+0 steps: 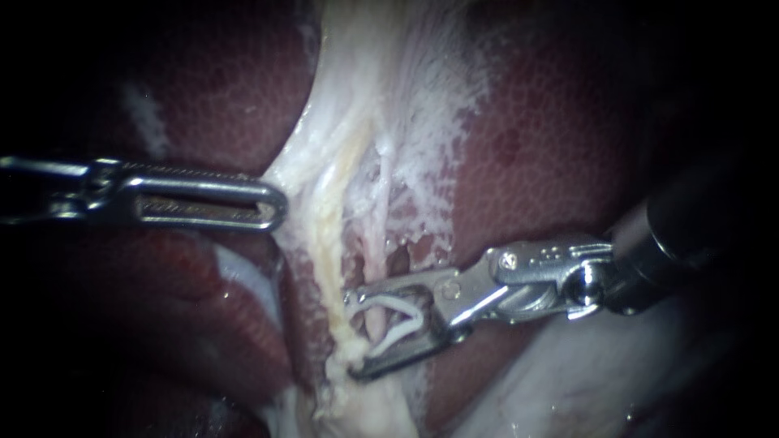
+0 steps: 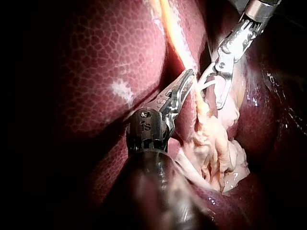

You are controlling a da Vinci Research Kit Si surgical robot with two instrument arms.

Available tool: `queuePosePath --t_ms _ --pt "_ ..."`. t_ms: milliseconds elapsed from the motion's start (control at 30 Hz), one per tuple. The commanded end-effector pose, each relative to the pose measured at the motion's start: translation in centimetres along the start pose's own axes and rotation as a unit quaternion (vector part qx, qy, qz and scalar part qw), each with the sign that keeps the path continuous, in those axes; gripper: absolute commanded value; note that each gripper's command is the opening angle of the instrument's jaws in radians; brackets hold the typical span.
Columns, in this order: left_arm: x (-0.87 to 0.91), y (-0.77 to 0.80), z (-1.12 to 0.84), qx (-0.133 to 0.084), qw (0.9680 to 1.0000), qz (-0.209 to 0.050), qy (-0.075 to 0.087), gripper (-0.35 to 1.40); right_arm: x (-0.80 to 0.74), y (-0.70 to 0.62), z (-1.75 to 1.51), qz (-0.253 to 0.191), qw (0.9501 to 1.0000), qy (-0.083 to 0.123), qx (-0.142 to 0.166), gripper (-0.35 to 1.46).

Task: Clipping first clip left tube

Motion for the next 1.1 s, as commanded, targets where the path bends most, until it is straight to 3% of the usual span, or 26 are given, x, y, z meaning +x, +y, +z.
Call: queuePosePath --t_ms 33,300,633,967,1100 --pt "0.0 0.0 0.0 0.0 1.0 0.0 0.0 -0.35 0.0 0.01 0.02 0.001 1.0 0.0 -0.001 0.55" --pt "0.0 -0.02 0.01 -0.002 1.0 0.0 -0.001 -0.35 0.1 0.03 0.18 0.001 1.0 0.0 -0.004 0.56" --pt "0.0 -0.02 0.02 -0.002 1.0 0.0 -0.001 -0.35 0.19 -0.07 0.28 0.021 0.9998 0.0 -0.002 0.56" --pt "0.01 -0.02 0.03 -0.003 1.0 0.001 -0.001 -0.35 0.26 -0.04 0.39 0.023 0.9989 -0.01 0.039 0.51" --pt "0.01 -0.02 0.03 -0.003 1.0 0.001 -0.001 -0.35 0.26 -0.04 0.39 0.02 0.999 -0.01 0.039 0.49"
